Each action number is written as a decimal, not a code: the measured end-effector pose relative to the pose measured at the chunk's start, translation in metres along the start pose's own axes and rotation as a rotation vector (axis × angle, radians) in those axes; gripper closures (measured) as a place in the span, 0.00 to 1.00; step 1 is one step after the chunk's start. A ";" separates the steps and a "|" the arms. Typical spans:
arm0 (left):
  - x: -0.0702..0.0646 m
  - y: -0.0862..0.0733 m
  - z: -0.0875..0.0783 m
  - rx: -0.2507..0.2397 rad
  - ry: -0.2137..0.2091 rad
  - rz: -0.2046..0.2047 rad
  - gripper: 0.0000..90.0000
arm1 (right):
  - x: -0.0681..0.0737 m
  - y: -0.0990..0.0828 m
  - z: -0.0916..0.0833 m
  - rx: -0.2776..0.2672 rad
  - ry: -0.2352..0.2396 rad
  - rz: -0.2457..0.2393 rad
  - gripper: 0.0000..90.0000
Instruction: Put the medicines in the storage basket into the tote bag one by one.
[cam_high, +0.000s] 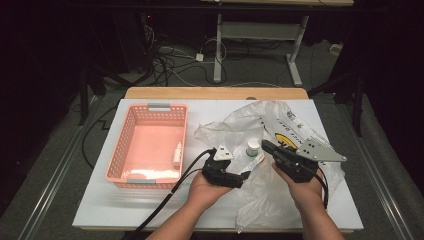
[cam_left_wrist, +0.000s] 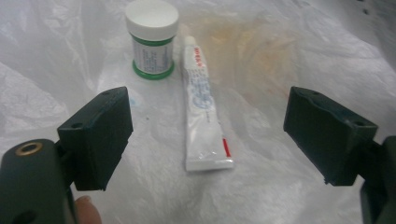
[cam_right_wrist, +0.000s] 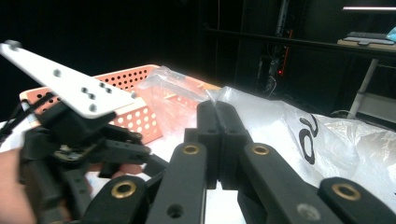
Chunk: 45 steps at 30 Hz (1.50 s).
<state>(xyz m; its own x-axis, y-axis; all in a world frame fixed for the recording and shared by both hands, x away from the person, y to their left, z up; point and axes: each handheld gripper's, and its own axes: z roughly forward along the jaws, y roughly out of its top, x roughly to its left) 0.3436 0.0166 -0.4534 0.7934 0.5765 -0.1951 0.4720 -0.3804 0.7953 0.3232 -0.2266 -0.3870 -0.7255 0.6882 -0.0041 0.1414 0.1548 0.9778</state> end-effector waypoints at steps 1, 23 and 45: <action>-0.002 -0.001 -0.003 -0.001 -0.002 0.003 0.17 | 0.000 0.000 0.000 0.000 0.000 -0.004 1.00; -0.014 -0.013 -0.059 -0.006 0.029 0.028 0.00 | 0.002 -0.001 0.001 0.008 -0.007 -0.011 1.00; 0.029 -0.037 -0.130 -0.049 0.167 -0.044 0.00 | 0.002 0.000 0.000 0.004 -0.008 -0.009 1.00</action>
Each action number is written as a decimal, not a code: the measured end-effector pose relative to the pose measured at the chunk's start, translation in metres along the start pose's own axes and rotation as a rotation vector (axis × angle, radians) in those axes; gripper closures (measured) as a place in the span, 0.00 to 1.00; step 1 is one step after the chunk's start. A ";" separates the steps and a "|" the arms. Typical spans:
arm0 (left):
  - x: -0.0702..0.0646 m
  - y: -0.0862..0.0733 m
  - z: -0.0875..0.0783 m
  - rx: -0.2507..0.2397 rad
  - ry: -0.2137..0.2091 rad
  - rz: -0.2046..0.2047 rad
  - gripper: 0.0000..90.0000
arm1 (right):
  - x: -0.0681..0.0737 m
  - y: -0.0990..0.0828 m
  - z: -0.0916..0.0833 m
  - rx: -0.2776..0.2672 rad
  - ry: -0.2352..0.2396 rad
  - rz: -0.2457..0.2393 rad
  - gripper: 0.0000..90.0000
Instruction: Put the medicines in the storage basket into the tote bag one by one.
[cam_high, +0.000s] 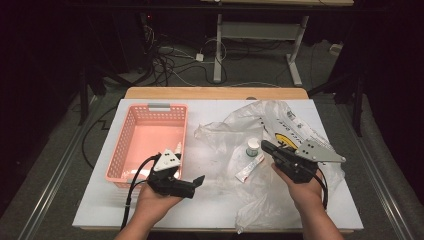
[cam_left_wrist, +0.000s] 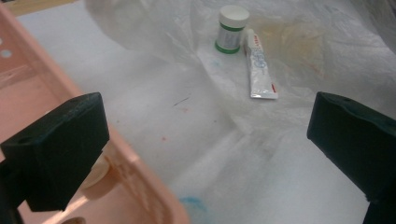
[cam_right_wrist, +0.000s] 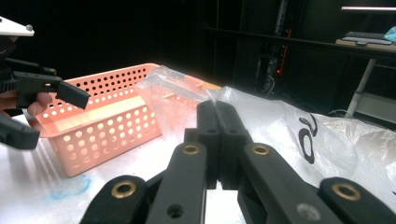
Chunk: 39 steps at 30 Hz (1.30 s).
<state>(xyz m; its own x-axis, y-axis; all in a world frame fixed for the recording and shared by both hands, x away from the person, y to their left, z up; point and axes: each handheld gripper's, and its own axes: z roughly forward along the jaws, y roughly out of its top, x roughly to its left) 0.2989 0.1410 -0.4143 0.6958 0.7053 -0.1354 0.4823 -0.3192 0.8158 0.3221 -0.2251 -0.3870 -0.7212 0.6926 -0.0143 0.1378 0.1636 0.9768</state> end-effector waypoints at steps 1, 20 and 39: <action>0.003 -0.001 -0.003 -0.001 0.011 -0.008 0.00 | 0.000 0.000 0.000 0.000 0.000 -0.001 1.00; 0.060 -0.020 -0.042 -0.026 0.179 -0.129 0.00 | -0.004 0.001 -0.004 -0.012 -0.008 0.003 1.00; 0.064 -0.006 -0.035 -0.050 0.167 -0.123 0.00 | -0.004 0.000 -0.004 -0.005 -0.010 0.008 1.00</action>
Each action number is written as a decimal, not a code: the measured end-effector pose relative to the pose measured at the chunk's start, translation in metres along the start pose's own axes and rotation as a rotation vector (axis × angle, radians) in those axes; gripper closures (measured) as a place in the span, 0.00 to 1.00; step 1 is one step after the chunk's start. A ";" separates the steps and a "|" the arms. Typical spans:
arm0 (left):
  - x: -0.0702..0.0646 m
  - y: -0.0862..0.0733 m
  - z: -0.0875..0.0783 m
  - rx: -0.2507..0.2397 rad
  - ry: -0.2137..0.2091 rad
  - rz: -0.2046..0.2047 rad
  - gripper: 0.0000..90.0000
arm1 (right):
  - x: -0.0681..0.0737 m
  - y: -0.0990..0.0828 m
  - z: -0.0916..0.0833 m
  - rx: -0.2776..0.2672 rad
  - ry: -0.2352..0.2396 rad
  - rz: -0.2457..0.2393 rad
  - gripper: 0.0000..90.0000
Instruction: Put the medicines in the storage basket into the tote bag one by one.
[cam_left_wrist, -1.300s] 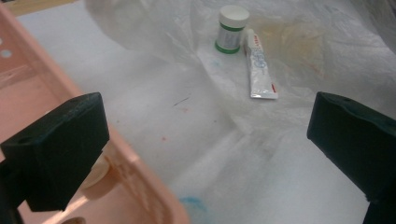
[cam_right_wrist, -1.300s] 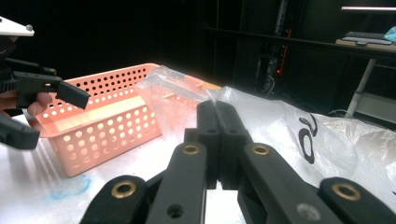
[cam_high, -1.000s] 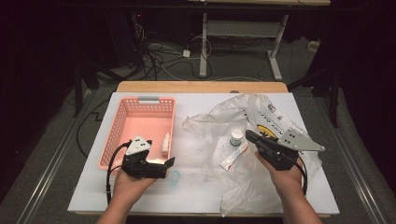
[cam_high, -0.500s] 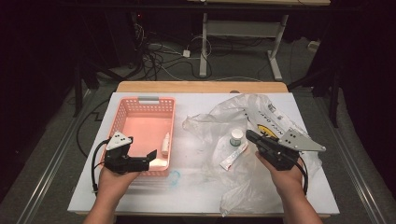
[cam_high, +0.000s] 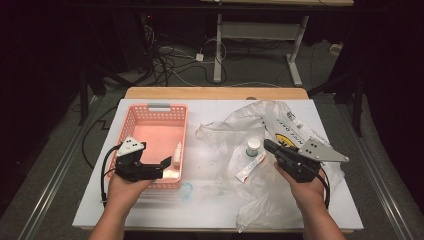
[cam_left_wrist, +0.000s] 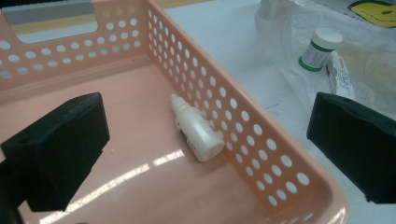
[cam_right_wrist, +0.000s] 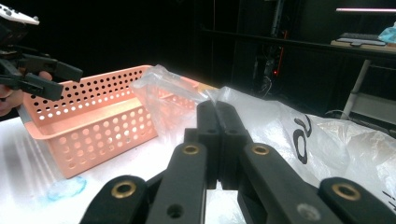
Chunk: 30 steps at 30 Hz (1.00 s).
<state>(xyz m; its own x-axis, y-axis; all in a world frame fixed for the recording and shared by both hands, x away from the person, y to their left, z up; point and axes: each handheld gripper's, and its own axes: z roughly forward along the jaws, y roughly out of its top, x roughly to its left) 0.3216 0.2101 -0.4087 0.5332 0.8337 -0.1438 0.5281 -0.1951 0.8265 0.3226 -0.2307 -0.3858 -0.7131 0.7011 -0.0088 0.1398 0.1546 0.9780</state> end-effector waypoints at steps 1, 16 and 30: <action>-0.001 0.002 0.001 -0.001 -0.003 0.001 0.00 | 0.000 0.000 0.000 -0.001 0.000 0.000 1.00; 0.007 0.037 0.027 0.053 0.006 -0.023 0.00 | -0.001 0.000 0.000 -0.002 0.002 0.001 1.00; 0.037 0.047 0.060 0.210 0.053 -0.075 0.03 | -0.002 0.001 0.000 -0.011 0.004 0.003 1.00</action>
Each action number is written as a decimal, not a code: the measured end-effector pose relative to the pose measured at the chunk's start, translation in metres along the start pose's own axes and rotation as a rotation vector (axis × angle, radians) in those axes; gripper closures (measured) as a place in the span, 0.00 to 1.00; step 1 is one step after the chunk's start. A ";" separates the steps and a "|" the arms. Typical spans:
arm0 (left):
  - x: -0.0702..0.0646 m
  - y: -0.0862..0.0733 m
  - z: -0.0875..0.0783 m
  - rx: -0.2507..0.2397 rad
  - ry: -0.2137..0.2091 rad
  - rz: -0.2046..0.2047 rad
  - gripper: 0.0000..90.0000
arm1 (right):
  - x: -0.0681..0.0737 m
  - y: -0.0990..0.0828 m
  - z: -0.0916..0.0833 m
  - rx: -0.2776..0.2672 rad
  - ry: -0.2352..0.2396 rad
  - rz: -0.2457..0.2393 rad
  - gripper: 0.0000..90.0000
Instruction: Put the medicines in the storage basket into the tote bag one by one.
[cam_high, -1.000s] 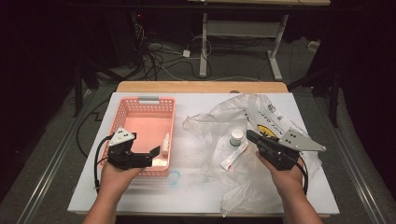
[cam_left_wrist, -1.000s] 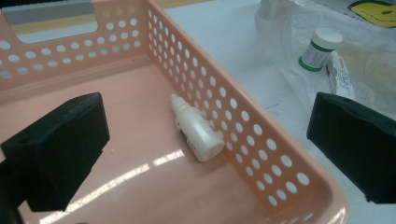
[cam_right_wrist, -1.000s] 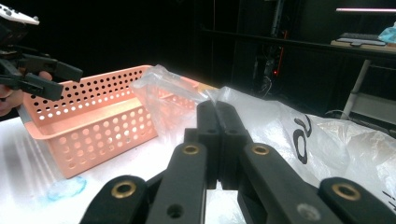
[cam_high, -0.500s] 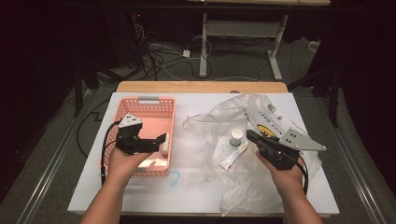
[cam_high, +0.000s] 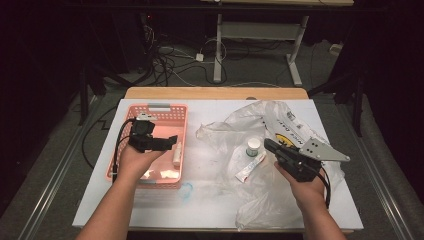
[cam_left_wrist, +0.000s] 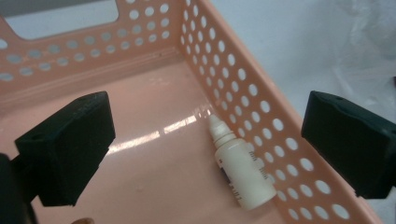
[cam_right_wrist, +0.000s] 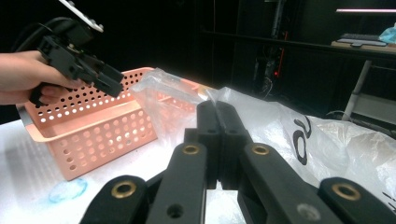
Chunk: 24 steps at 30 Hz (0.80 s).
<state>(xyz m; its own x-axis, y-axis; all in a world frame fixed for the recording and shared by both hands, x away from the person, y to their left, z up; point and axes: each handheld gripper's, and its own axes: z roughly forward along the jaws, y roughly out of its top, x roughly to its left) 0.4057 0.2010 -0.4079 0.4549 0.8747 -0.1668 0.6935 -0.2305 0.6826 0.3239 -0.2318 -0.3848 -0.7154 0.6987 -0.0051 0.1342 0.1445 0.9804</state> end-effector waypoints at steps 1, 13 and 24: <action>0.002 0.000 0.003 0.017 -0.003 -0.006 0.03 | 0.000 0.000 -0.001 0.003 -0.002 -0.001 1.00; 0.004 0.001 0.030 0.170 -0.025 -0.017 0.15 | 0.001 0.000 0.000 0.004 0.000 0.005 1.00; 0.001 -0.001 0.045 0.301 -0.064 -0.005 0.23 | -0.001 0.000 0.000 0.001 0.000 0.002 1.00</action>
<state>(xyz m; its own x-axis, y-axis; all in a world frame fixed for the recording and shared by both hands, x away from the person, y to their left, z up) 0.4309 0.1833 -0.4408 0.4789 0.8498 -0.2202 0.8258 -0.3509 0.4415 0.3241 -0.2324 -0.3848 -0.7152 0.6989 -0.0031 0.1361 0.1436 0.9802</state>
